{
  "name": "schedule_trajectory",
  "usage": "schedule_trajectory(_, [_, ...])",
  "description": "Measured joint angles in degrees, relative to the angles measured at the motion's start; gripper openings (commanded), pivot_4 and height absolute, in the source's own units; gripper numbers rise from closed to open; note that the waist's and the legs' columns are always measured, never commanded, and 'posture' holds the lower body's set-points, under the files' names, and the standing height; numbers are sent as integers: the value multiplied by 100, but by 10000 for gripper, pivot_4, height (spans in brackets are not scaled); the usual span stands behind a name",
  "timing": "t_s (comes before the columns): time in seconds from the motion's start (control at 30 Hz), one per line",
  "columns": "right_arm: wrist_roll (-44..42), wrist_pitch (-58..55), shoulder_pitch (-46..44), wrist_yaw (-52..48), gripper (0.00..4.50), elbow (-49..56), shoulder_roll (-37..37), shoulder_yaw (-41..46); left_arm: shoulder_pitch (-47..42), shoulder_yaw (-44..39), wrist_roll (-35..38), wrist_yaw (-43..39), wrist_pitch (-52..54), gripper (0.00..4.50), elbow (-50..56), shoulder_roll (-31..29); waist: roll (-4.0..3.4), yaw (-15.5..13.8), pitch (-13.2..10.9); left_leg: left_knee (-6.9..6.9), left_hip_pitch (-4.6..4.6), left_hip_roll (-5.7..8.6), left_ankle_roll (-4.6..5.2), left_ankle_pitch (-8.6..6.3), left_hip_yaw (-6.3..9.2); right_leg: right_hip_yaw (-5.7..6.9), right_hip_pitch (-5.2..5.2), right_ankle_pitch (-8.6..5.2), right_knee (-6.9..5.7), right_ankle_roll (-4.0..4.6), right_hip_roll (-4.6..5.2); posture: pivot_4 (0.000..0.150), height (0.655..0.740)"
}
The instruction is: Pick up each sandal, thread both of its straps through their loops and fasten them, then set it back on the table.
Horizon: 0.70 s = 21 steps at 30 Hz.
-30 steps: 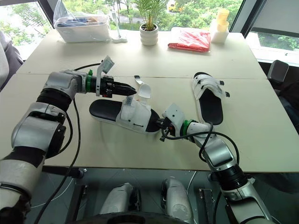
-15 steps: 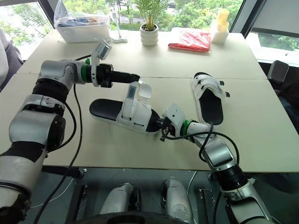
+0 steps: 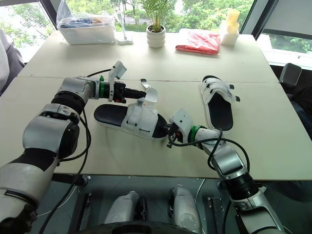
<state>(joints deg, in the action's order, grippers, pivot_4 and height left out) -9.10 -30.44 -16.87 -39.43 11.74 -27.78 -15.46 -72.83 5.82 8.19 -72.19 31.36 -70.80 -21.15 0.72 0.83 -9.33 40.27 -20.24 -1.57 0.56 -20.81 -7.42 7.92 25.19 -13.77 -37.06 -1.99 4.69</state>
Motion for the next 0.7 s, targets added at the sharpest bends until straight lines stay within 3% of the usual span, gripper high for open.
schedule_trajectory(0.13, [0, 0, -6, 0, 0, 0, 0, -9, 66, 143, -262, -314, 87, 497, 32, -40, 0, 4, 1, 0, 1, 0, 0, 0, -1, 1, 0, 0, -1, 0, -2, 1500, 7288])
schedule_trajectory(0.23, [1, 0, -12, 1, 0, -7, 0, -14, 188, 220, -460, -12, 79, 497, 24, 49, 1, 2, 2, 0, 2, 0, 0, 0, 0, 0, -1, 0, -1, 0, -1, 1500, 7288])
schedule_trajectory(0.27, [1, 0, -12, 3, 0, -7, 0, -15, 194, 185, -465, 70, 81, 6445, 17, 65, 2, 2, 2, 0, 2, -1, 0, 0, 0, 0, -1, 0, -1, 0, -1, 1500, 7288])
schedule_trajectory(0.3, [3, 0, -12, 9, 0, -7, 1, -20, 193, 156, -474, 187, 80, 8825, 14, 64, 2, 2, 3, 0, 2, -1, 0, 0, 0, 0, -2, 0, -1, 0, 0, 1500, 7288])
schedule_trajectory(0.37, [3, 0, -12, 14, 0, -6, 1, -26, 195, 94, -484, 301, 82, 18608, -4, 17, 2, 7, 3, 0, 3, -1, 0, 0, 0, 0, -1, 0, -2, 0, 0, 1500, 7288])
schedule_trajectory(0.5, [3, 0, -2, 14, 0, 5, -1, -22, 193, -122, -381, -204, -30, 38399, 125, -341, 3, 10, 2, 0, -1, -1, 0, 0, 0, 2, 2, 0, -2, 0, 0, 1500, 7288])
schedule_trajectory(0.57, [3, 0, 15, 13, 0, 15, -21, -5, 172, -225, -364, -384, -180, 44326, 310, -482, 3, 6, 3, 2, 1, 0, 0, 0, 0, 2, -1, 0, -1, 0, 1, 1500, 7288])
schedule_trajectory(0.63, [3, 0, 27, 16, 0, 19, -23, 5, 170, -271, -312, -571, -299, 44326, 513, -538, 5, -2, 4, 4, 1, 0, 0, 0, 0, 2, -2, 0, -2, 0, 1, 1500, 7288])
schedule_trajectory(0.7, [3, 0, 28, 23, 0, 21, -20, 0, 186, -270, -275, -784, -390, 38155, 715, -509, 5, 1, 4, 6, 0, 0, 0, 0, 0, 2, -3, 0, -2, 0, 1, 1500, 7288])
